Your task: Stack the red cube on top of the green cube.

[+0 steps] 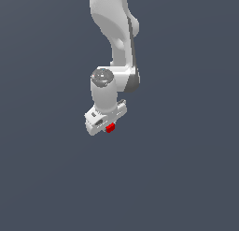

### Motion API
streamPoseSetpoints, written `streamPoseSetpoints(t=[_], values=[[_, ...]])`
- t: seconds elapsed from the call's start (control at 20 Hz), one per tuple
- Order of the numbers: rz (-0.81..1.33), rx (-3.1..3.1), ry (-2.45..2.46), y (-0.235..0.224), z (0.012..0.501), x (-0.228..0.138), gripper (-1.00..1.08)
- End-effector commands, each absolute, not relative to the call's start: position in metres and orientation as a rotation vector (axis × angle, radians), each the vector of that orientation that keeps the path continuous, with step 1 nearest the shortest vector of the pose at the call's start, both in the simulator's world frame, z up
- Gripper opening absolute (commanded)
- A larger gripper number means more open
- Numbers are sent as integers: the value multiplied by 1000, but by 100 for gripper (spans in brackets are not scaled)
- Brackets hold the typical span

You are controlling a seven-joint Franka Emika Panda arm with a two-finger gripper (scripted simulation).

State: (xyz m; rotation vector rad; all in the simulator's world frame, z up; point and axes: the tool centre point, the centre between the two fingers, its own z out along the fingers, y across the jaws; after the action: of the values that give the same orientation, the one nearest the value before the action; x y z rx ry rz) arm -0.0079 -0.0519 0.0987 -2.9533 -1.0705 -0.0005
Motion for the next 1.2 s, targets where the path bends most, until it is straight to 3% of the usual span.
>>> streamPoseSetpoints(t=[0.0, 0.55, 1.0, 1.05, 1.15], values=[[-1, -2955, -1068, -72, 93, -25, -100], [0, -2954, -1069, -149, 69, -90, -100], [0, -2954, -1069, -173, 62, -108, -100], [0, -2954, -1069, -173, 62, -108, 100], [0, -2954, -1069, -173, 62, -108, 100]])
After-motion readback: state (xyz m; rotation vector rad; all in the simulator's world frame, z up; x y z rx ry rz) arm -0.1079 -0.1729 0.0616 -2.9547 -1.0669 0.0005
